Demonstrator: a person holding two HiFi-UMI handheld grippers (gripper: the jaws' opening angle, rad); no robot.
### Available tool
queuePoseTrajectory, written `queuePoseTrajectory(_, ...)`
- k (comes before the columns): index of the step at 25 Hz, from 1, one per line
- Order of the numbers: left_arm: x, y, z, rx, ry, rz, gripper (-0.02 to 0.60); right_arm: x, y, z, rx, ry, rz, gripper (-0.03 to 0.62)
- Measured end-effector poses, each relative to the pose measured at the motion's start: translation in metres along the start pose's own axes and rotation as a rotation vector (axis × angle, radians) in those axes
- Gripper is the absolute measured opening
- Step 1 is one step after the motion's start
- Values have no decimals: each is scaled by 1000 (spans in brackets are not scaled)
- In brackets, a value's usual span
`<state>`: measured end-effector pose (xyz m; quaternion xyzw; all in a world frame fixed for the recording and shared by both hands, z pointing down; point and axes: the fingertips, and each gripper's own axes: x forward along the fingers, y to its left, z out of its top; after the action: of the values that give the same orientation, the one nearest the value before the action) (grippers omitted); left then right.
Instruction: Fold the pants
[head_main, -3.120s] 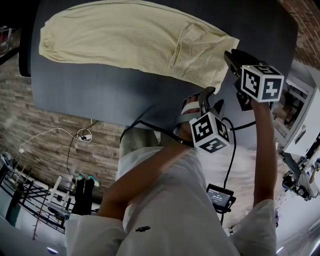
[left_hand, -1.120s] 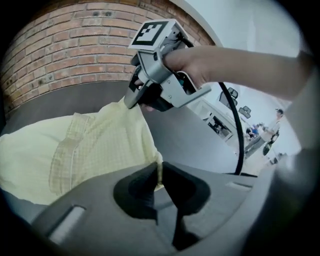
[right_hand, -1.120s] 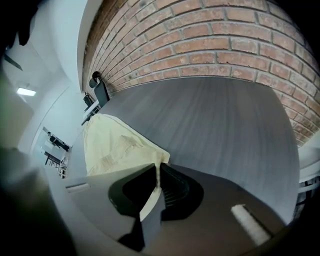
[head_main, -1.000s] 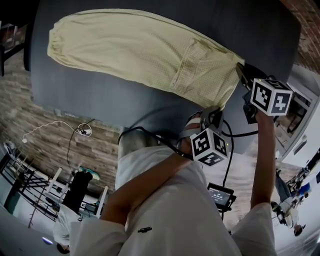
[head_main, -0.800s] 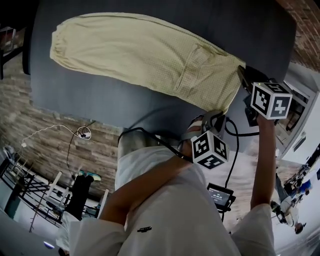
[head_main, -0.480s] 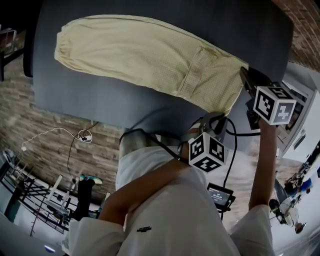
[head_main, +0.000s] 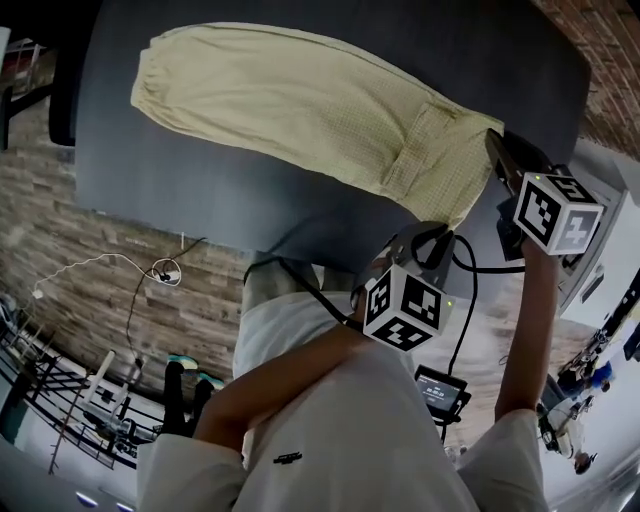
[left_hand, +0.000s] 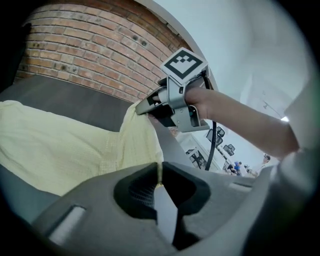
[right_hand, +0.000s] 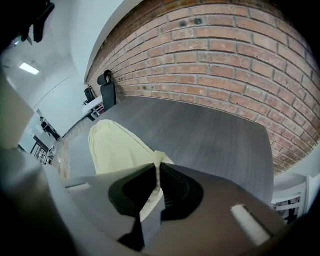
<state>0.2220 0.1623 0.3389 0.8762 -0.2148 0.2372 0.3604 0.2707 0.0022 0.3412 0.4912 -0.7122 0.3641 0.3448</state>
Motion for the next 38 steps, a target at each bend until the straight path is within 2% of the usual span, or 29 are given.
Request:
queuePoseTrajectory(10, -62, 58, 22, -66, -84, 45, 37, 25, 52, 42, 14, -28, 11, 28)
queuePoseTrajectory(15, -88, 107, 23, -126, -113, 101, 37, 61, 84, 59, 57, -22, 53, 29)
queuePoseTrajectory(19, -100, 147, 18, -161, -117, 159, 37, 91, 105, 70, 61, -14, 48, 31)
queuePoseTrajectory(23, -108, 190, 7, -187, -94, 218, 38, 123, 122, 75, 120, -8, 51, 46)
queuePoseTrajectory(25, -110, 210, -1, -205, -71, 246, 38, 137, 132, 75, 127, 8, 64, 87)
queuePoseTrajectory(29, -111, 248, -26, -204, 14, 324, 38, 151, 147, 72, 117, 28, 70, 120)
queuePoseTrajectory(33, -109, 265, -51, -172, 89, 369, 41, 143, 148, 62, 107, 30, 40, 120)
queuePoseTrajectory(38, -104, 281, -64, -149, 139, 412, 48, 129, 134, 44, 111, 36, 5, 120)
